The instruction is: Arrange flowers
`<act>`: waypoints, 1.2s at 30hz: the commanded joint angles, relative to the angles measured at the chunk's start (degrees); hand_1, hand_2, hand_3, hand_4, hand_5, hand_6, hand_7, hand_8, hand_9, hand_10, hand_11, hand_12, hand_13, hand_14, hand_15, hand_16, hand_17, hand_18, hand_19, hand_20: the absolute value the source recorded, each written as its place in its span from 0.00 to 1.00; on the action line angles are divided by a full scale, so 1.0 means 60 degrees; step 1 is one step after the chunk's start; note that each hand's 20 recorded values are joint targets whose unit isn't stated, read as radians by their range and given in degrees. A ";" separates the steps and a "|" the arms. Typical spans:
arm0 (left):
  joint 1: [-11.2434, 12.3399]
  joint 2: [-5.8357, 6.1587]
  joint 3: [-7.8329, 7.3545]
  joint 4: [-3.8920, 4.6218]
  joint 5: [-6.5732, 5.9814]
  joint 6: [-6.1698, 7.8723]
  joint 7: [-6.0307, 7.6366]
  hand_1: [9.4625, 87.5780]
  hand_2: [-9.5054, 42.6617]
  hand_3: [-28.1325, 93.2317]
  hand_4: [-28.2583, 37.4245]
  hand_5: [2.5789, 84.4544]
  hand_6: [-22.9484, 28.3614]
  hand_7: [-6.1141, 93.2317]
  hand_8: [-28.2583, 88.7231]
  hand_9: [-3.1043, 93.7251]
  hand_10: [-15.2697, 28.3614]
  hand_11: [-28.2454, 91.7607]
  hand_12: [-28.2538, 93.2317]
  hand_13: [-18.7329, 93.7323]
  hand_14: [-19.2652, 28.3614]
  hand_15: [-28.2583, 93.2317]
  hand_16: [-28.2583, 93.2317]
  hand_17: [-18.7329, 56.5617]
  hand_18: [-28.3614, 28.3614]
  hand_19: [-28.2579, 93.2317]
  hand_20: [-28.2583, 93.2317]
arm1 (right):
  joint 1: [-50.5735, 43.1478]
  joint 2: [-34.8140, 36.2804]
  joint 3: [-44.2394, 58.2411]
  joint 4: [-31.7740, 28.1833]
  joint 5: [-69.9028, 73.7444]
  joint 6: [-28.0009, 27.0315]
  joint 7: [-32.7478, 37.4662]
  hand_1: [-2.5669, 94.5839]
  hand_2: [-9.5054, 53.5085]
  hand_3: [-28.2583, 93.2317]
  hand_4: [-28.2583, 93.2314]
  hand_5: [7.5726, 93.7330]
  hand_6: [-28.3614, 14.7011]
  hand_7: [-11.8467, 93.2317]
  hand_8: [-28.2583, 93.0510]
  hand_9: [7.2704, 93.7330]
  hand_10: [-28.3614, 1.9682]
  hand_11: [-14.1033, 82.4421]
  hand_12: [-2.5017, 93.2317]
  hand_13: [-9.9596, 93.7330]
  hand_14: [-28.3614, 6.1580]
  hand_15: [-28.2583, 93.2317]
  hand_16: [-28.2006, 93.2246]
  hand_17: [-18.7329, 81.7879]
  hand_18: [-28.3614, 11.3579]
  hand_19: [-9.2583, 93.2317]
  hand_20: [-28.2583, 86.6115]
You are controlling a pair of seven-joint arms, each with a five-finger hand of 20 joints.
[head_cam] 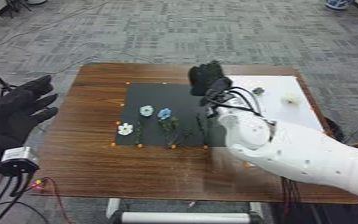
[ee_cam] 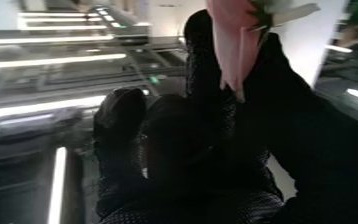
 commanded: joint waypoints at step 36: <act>-0.0434 0.0216 0.0304 0.0198 -0.0027 -0.0151 -0.0059 0.20 0.12 0.81 0.05 0.28 0.50 0.25 0.17 0.20 0.59 0.36 0.39 0.21 0.68 0.55 0.20 0.06 0.86 0.56 0.31 | -0.0186 -0.1058 -0.1364 0.0602 -0.0879 -0.0798 0.0702 0.51 0.00 0.93 0.00 0.71 0.78 0.52 0.17 0.90 0.91 0.26 0.47 0.80 0.72 0.91 0.48 0.50 0.22 0.90 0.73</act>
